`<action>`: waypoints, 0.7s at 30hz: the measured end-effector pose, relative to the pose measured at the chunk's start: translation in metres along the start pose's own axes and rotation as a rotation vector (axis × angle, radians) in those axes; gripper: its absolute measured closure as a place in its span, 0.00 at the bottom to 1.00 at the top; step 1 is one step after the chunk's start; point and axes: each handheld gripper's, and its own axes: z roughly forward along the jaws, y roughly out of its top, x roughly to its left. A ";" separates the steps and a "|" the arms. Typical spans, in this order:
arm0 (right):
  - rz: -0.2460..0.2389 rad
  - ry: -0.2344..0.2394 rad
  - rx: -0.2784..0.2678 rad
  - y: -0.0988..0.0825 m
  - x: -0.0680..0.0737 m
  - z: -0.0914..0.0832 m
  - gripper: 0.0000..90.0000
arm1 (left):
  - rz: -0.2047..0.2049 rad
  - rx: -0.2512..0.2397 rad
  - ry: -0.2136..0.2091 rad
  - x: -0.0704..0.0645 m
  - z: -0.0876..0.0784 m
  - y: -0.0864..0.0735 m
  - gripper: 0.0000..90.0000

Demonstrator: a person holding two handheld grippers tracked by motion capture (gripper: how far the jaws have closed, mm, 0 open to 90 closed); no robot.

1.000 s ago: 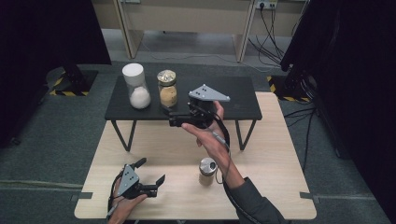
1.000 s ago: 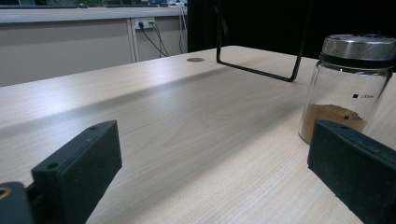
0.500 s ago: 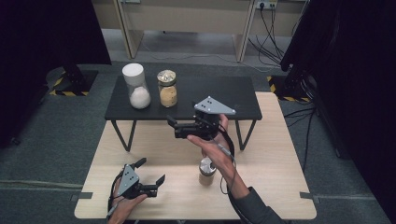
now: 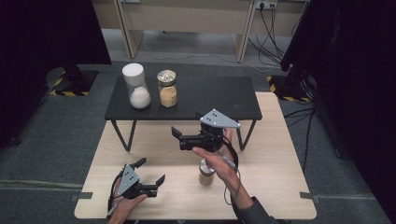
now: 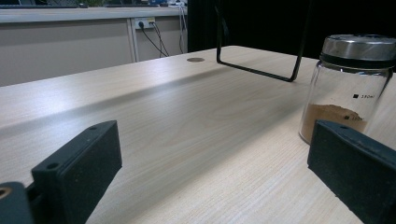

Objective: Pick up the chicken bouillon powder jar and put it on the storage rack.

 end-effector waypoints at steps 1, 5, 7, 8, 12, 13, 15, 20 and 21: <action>0.000 0.000 -0.002 -0.001 0.000 -0.001 0.01 | 0.000 0.000 0.000 0.000 0.000 0.000 0.02; 0.007 0.005 -0.007 -0.009 0.000 -0.007 0.01 | 0.000 0.000 0.001 0.000 0.000 0.000 0.02; 0.011 0.005 -0.008 -0.013 -0.001 -0.009 0.01 | 0.001 0.000 0.001 0.000 0.000 0.000 0.02; 0.012 0.003 -0.008 -0.015 -0.001 -0.010 0.01 | 0.000 -0.001 0.001 0.000 0.000 0.000 0.02; 0.017 -0.006 -0.008 -0.022 -0.003 -0.014 0.01 | 0.001 0.000 0.001 0.000 0.000 0.000 0.02; 0.014 -0.010 -0.009 -0.024 -0.003 -0.015 0.01 | 0.000 0.000 0.001 0.000 0.000 0.000 0.02; 0.010 -0.017 -0.011 -0.027 -0.003 -0.017 0.01 | 0.000 -0.001 0.001 0.000 0.000 0.000 0.02; 0.014 -0.016 -0.011 -0.036 -0.002 -0.023 0.01 | 0.001 -0.001 0.001 0.000 0.000 0.000 0.02; 0.014 -0.018 -0.010 -0.038 -0.002 -0.024 0.01 | 0.001 -0.001 0.001 0.000 0.000 0.000 0.02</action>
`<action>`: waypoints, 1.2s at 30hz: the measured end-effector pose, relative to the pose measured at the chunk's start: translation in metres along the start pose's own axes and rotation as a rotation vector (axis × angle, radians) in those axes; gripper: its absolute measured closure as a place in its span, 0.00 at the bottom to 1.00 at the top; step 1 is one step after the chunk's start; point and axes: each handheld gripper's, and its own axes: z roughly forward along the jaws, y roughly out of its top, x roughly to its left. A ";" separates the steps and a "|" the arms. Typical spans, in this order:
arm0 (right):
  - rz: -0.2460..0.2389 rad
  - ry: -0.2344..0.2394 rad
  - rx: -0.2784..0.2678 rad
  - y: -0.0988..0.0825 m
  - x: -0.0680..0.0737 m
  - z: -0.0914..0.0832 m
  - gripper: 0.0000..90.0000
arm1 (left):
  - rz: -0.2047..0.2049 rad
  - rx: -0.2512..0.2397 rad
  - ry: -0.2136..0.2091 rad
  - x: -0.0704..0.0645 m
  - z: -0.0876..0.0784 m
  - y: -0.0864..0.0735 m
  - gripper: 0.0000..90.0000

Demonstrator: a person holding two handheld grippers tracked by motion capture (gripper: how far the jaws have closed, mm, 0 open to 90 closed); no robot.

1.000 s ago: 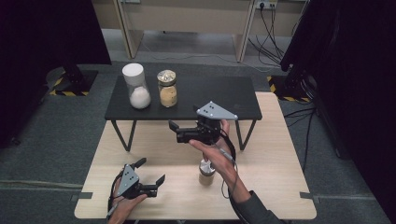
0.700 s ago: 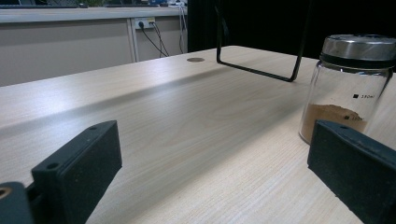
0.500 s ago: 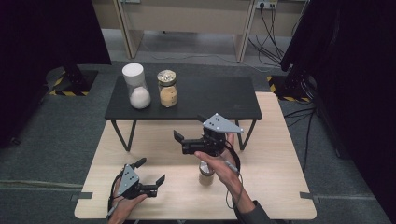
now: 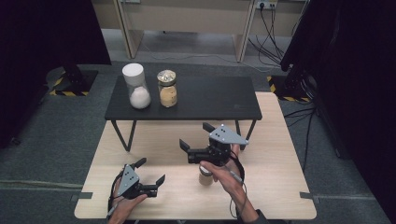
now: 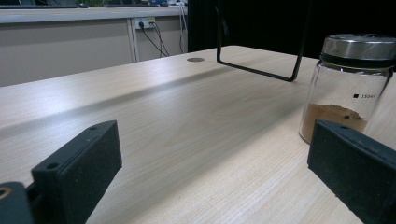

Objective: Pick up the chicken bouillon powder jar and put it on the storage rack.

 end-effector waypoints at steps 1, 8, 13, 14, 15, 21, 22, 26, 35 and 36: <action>0.001 0.000 0.001 -0.002 0.000 -0.001 0.01 | 0.000 0.000 0.000 0.000 0.000 0.000 0.02; 0.005 -0.009 0.008 -0.015 -0.004 -0.006 0.01 | 0.000 0.000 0.000 0.000 0.000 0.000 0.02; 0.011 -0.014 0.014 -0.023 -0.006 -0.010 0.01 | 0.001 0.000 0.001 0.000 0.000 0.000 0.02; 0.013 -0.013 0.016 -0.025 -0.006 -0.010 0.01 | 0.000 0.000 0.001 0.000 0.000 0.000 0.02; 0.012 -0.014 0.017 -0.026 -0.006 -0.011 0.01 | 0.000 0.000 0.001 0.000 0.000 0.000 0.02; 0.014 -0.016 0.025 -0.034 -0.007 -0.014 0.01 | 0.001 0.000 0.001 0.000 0.000 0.000 0.02; 0.014 -0.016 0.027 -0.035 -0.007 -0.014 0.01 | 0.001 0.000 0.001 0.000 0.000 0.000 0.02; 0.014 -0.019 0.029 -0.040 -0.006 -0.016 0.01 | 0.001 0.000 0.000 0.000 0.000 0.000 0.02; 0.008 -0.025 0.035 -0.048 -0.006 -0.024 0.01 | 0.000 0.000 0.000 0.000 0.000 0.000 0.02; 0.008 -0.025 0.035 -0.049 -0.005 -0.025 0.01 | 0.000 0.000 0.000 0.000 0.000 0.000 0.02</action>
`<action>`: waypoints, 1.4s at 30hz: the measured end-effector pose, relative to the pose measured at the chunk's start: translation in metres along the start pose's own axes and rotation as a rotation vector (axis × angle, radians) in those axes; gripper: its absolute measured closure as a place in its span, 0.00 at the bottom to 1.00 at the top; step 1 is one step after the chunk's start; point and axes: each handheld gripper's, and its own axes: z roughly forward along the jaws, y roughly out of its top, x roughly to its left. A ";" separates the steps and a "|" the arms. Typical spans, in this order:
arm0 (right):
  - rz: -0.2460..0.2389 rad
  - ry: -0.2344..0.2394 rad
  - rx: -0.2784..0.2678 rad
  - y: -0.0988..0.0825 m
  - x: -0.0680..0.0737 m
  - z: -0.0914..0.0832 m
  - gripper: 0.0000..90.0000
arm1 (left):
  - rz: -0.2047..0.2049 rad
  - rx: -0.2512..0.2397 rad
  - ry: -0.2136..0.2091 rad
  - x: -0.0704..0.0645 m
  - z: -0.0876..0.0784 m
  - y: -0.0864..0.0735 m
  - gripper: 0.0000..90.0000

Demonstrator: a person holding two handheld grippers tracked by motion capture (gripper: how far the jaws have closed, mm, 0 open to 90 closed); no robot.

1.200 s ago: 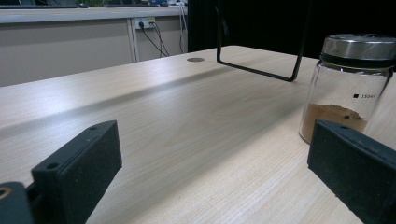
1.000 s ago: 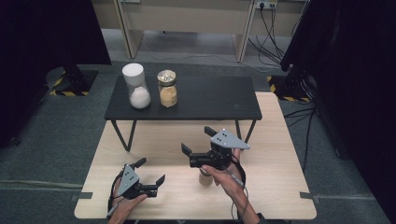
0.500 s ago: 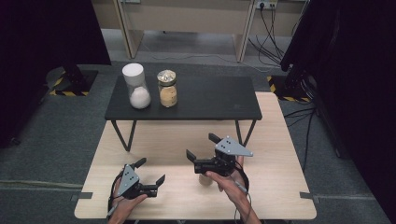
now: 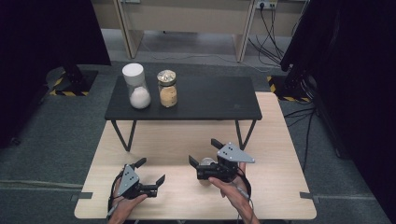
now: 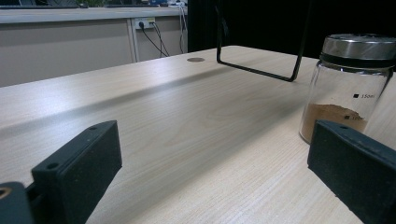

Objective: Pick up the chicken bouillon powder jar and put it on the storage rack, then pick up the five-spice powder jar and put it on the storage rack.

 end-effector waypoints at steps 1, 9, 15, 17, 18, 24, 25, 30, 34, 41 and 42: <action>0.000 0.001 0.002 -0.001 0.000 -0.001 0.01 | 0.000 0.000 0.000 0.000 0.000 0.000 0.02; -0.005 -0.002 0.012 -0.010 0.001 -0.007 0.01 | 0.000 0.000 0.000 0.000 0.000 0.000 0.02; -0.002 -0.002 0.022 -0.019 0.000 -0.012 0.01 | 0.001 0.000 0.000 0.000 0.000 0.000 0.02; -0.001 0.000 0.024 -0.021 -0.001 -0.013 0.01 | 0.001 0.000 0.000 0.000 0.000 0.000 0.02; 0.000 -0.001 0.023 -0.022 -0.001 -0.014 0.01 | 0.001 0.000 0.000 0.000 0.000 0.000 0.02; 0.000 -0.004 0.020 -0.024 -0.001 -0.018 0.01 | 0.002 0.000 0.000 0.000 0.000 0.000 0.02; 0.000 -0.005 0.020 -0.025 -0.001 -0.018 0.01 | 0.002 0.000 0.000 0.000 0.000 0.000 0.02; 0.002 -0.005 0.021 -0.027 -0.001 -0.020 0.01 | 0.002 0.000 0.000 0.000 0.000 0.000 0.02; 0.007 -0.011 0.028 -0.032 -0.002 -0.023 0.01 | 0.003 0.000 0.000 0.000 0.000 0.000 0.02; 0.014 -0.023 0.036 -0.038 -0.006 -0.026 0.01 | 0.003 0.000 0.000 0.000 0.000 0.000 0.02; 0.015 -0.025 0.037 -0.038 -0.006 -0.027 0.01 | 0.003 0.000 0.000 0.000 0.000 0.000 0.02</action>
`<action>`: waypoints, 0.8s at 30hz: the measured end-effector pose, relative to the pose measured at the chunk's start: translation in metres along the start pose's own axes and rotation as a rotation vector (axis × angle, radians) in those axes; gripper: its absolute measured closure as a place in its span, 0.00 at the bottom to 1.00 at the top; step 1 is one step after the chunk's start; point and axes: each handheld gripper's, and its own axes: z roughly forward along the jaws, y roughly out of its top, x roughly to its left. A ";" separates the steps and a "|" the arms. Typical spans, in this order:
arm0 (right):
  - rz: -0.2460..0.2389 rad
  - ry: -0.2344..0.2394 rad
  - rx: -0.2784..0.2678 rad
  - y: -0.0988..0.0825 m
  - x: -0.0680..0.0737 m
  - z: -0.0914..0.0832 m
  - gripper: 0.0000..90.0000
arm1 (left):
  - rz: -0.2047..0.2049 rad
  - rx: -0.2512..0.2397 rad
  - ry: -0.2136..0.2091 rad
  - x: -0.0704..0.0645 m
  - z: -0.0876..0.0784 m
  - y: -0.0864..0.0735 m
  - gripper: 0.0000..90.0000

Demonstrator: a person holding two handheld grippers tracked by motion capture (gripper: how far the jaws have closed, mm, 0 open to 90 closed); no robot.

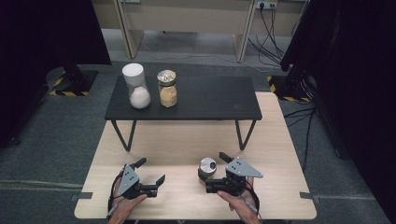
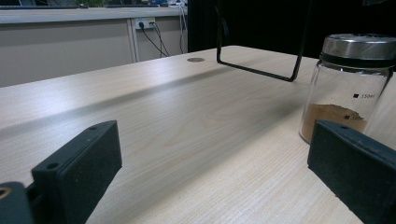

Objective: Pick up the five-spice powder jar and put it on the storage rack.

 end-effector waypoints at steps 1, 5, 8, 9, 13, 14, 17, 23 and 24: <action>0.001 -0.002 0.001 -0.001 0.000 0.000 0.01 | 0.000 0.000 0.000 0.000 0.000 0.000 0.02; -0.004 -0.011 0.009 -0.005 -0.001 -0.001 0.01 | -0.001 0.000 0.000 0.000 0.000 0.000 0.02; -0.005 -0.013 0.017 -0.008 -0.002 0.000 0.01 | 0.000 0.001 -0.001 0.000 0.000 0.000 0.02; -0.006 -0.015 0.022 -0.009 -0.002 0.000 0.01 | -0.001 0.000 -0.001 0.000 0.000 0.000 0.02; -0.014 -0.025 0.033 -0.013 -0.003 0.001 0.01 | -0.002 -0.001 0.000 0.000 0.000 0.000 0.02; -0.011 -0.026 0.037 -0.014 -0.003 0.001 0.01 | 0.001 0.001 0.000 0.000 0.000 0.000 0.02; -0.013 -0.032 0.047 -0.019 -0.004 0.003 0.01 | 0.000 0.000 0.000 0.000 0.000 0.000 0.02; -0.014 -0.042 0.071 -0.028 -0.007 0.007 0.01 | -0.001 0.000 0.000 0.000 0.000 0.000 0.02; -0.017 -0.043 0.074 -0.030 -0.007 0.008 0.01 | -0.002 0.000 -0.001 0.000 0.000 0.000 0.02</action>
